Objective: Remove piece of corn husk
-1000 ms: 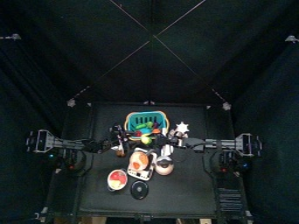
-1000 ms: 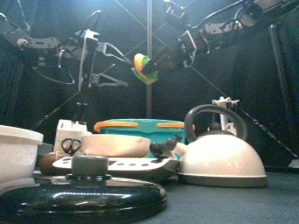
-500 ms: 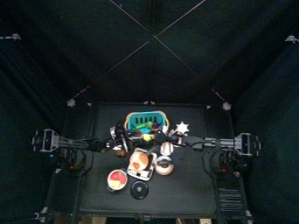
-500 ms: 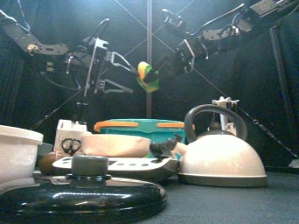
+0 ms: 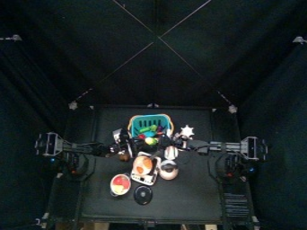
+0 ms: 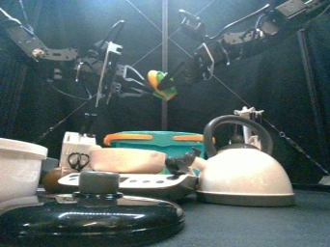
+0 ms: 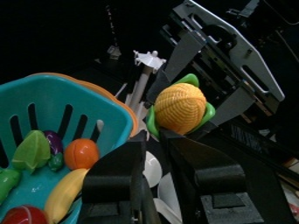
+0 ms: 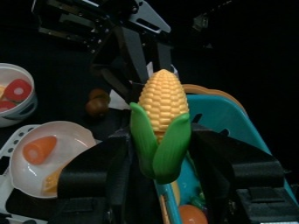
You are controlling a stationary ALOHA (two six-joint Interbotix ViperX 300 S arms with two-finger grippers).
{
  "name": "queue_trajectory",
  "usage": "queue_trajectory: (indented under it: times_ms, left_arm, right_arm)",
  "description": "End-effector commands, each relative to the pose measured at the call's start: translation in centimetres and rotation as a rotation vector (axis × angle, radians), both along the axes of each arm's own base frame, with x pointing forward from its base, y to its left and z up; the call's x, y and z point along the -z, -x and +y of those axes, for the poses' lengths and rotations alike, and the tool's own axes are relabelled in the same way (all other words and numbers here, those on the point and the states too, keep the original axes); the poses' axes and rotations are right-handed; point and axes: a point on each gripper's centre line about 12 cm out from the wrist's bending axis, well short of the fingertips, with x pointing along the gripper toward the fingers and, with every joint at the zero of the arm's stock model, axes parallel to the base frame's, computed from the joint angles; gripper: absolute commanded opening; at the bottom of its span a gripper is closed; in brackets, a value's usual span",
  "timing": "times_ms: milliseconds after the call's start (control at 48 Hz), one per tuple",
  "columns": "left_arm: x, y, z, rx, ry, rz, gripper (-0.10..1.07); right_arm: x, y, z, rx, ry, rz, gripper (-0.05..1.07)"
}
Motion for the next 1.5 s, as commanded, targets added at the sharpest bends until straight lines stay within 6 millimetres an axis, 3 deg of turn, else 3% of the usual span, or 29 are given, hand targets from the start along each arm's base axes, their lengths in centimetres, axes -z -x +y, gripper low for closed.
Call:
queue_trajectory:
  times_ms: [0,583,1479]
  left_arm:
    - [-1.2,-0.6,0.2,-0.004,-0.009,-0.040,0.62]
    - [-1.2,-0.5,0.2,-0.002,-0.013,-0.039,0.39]
    - [-0.3,0.3,1.3,-0.039,-0.008,-0.012,0.38]
  right_arm:
    - [-1.5,-0.5,0.5,-0.012,0.006,-0.046,0.59]
    - [-1.8,-0.8,0.7,-0.020,0.008,-0.053,0.53]
    - [-2.7,-0.1,1.5,-0.034,0.016,-0.098,0.52]
